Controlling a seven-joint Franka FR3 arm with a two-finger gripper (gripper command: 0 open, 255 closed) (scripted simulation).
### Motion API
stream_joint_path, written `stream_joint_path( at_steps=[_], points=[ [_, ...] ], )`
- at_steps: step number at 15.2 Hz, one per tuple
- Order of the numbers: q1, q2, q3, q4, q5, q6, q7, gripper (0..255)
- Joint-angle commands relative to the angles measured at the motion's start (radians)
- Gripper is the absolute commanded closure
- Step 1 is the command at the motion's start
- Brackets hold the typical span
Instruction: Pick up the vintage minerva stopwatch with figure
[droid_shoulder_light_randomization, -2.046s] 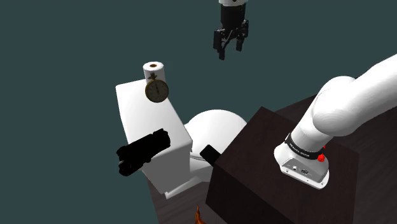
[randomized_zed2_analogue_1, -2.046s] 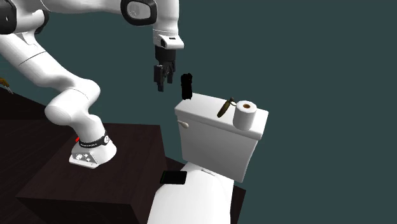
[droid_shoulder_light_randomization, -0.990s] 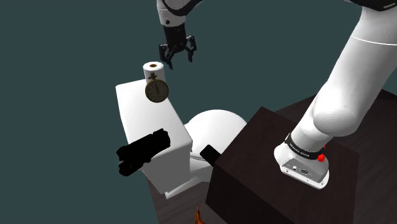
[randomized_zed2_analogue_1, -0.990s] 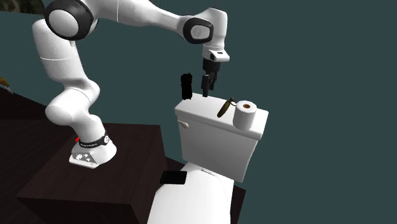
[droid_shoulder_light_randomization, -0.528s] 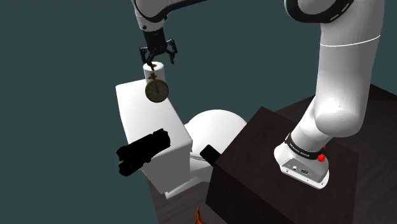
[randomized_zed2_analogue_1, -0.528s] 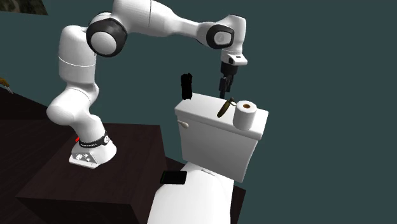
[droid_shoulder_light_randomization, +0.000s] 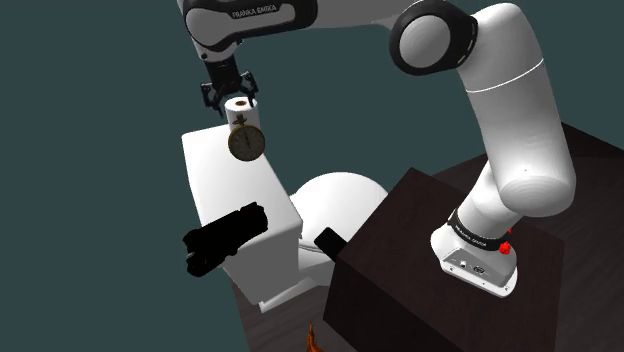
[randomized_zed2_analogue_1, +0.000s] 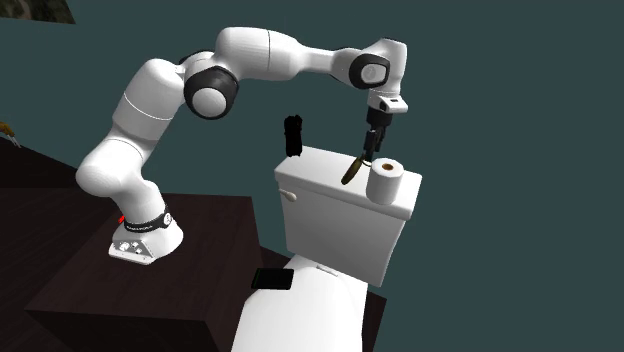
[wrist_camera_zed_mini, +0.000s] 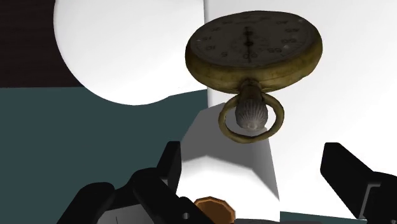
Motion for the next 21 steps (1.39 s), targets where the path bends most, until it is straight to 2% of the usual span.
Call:
stream_joint_path(
  at_steps=[1, 6, 7, 16, 21],
  points=[
    [-0.002, 0.006, -0.001, -0.016, -0.001, 0.023, 0.004, 0],
    [-0.005, 0.010, -0.002, -0.058, -0.004, 0.067, 0.010, 0],
    [-0.005, 0.009, -0.002, -0.059, -0.004, 0.068, 0.010, 255],
    [-0.005, 0.010, -0.002, -0.057, -0.004, 0.067, 0.010, 255],
    [0.000, 0.005, -0.001, 0.002, -0.001, 0.004, 0.001, 255]
  ],
)
